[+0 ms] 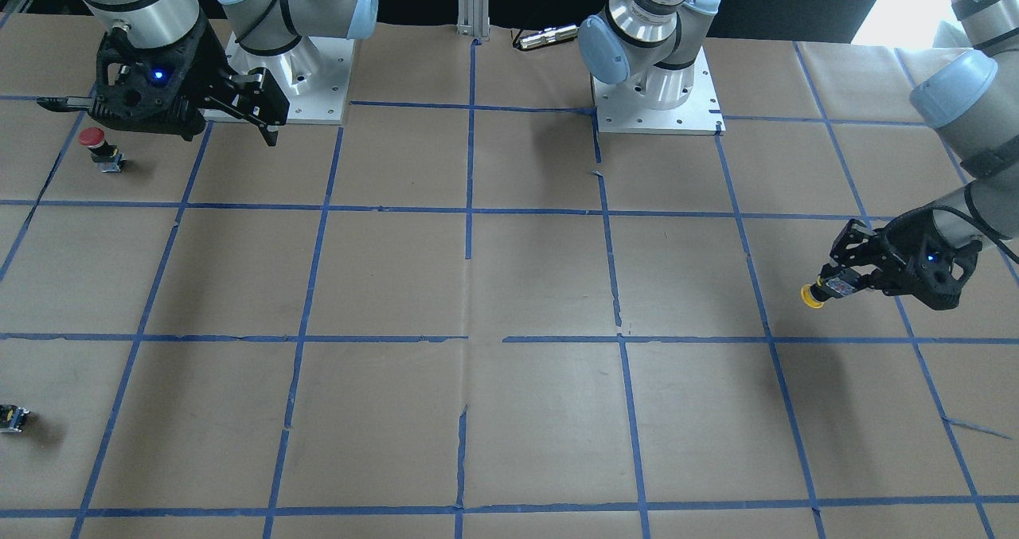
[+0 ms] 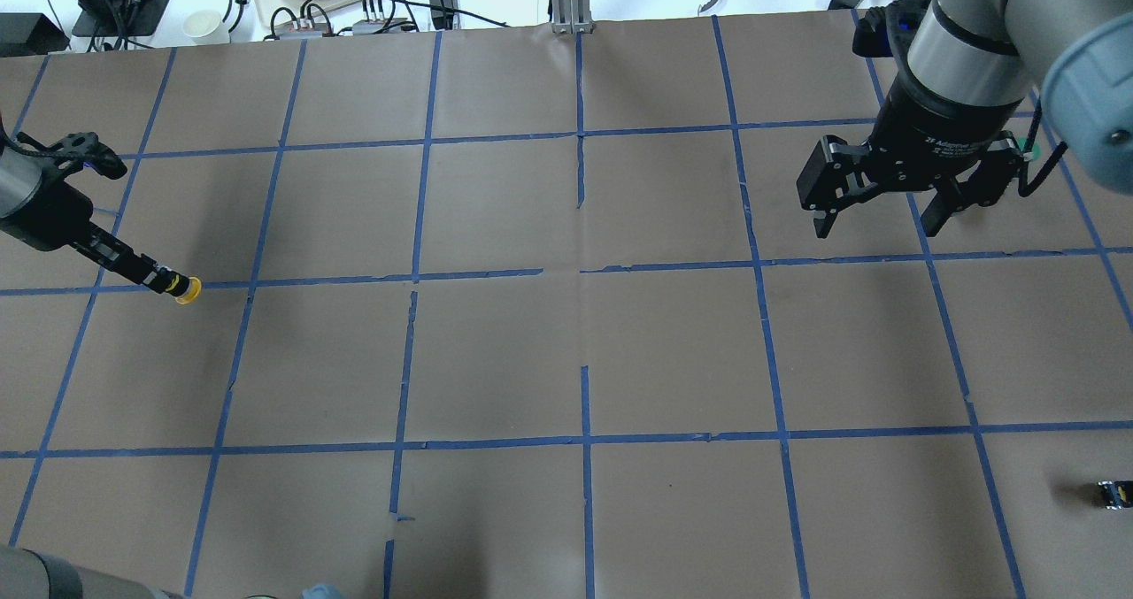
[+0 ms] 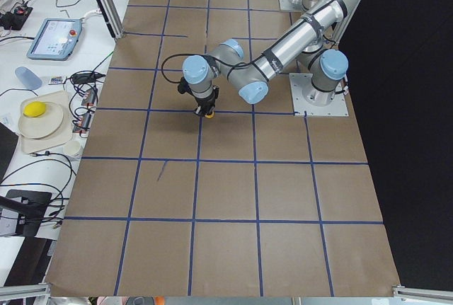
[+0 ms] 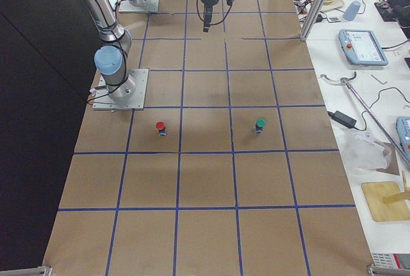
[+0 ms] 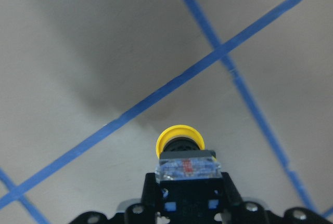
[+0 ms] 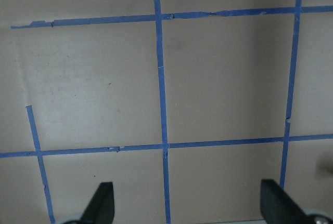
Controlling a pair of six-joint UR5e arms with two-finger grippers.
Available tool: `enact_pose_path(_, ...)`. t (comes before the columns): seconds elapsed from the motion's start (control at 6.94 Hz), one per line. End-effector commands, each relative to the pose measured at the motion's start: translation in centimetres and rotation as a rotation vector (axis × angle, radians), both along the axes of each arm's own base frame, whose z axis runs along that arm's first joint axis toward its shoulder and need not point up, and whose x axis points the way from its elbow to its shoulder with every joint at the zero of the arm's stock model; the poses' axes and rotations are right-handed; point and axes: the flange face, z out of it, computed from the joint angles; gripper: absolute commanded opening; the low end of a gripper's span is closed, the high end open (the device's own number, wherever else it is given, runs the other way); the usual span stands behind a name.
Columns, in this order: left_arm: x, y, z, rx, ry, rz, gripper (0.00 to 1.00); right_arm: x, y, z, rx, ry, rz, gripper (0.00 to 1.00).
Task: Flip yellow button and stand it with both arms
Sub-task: 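Carry the button up toward the table center while the right gripper approaches it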
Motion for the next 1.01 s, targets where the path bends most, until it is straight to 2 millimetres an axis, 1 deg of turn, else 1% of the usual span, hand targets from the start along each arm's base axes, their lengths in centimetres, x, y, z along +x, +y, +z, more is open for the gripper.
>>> enact_pose_path(0.0,-8.0,-0.1,2.6,0.113,0.345,0.13,0.19,0.1,0.0,0.3,-0.007,-0.011,-0.009,1.0)
enact_pose_path(0.14,-13.6,0.1,4.7,0.161,0.484,0.206,0.19,0.2,0.3,0.3,-0.001,-0.009,-0.012,1.0)
enact_pose_path(0.29,-19.5,0.6,8.1,0.204,0.593,0.31,0.18,0.5,0.1,0.4,-0.004,-0.032,-0.053,1.0)
enact_pose_path(0.43,-25.0,1.6,11.2,0.251,0.663,0.397,0.18,0.9,-0.2,0.5,-0.005,-0.084,-0.216,1.0)
enact_pose_path(0.58,-29.0,3.0,13.2,0.273,0.781,0.424,0.18,1.4,-0.8,1.3,-0.012,-0.128,-0.318,1.0)
enact_pose_path(0.72,-30.9,3.8,14.3,0.317,0.911,0.487,0.18,1.3,-1.4,2.0,-0.003,-0.218,-0.44,1.0)
enact_pose_path(0.86,-32.8,4.6,14.6,0.334,1.004,0.509,0.18,0.9,-2.2,2.4,0.036,-0.372,-0.597,1.0)
